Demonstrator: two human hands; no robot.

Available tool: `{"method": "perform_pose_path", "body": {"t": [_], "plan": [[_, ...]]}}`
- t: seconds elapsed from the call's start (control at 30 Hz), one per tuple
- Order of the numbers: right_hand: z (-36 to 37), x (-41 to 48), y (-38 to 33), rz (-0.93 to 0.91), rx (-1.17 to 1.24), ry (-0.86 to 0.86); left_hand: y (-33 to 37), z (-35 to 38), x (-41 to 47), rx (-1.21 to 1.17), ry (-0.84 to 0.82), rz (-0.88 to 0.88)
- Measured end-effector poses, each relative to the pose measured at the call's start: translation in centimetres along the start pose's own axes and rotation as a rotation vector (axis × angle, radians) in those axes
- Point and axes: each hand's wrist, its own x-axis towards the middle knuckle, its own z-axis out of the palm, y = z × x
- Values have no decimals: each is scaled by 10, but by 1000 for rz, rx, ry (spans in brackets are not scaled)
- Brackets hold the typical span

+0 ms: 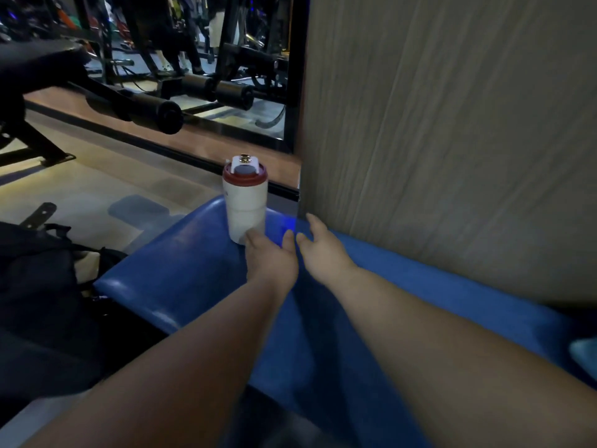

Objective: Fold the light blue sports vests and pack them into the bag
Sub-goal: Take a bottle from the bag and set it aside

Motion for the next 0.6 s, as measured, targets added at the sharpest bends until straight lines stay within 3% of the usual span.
{"method": "perform_pose_path", "body": {"t": [0.1,0.33,0.6], "plan": [[-34,-27,21,29,-105,58,17,22,-28,151,-114,7],[-142,-103,93,218,-375,200,70,82,-134,398,-507,261],[-266,-208,154,461,-978,352,106,155,-240,649,-785,529]]}}
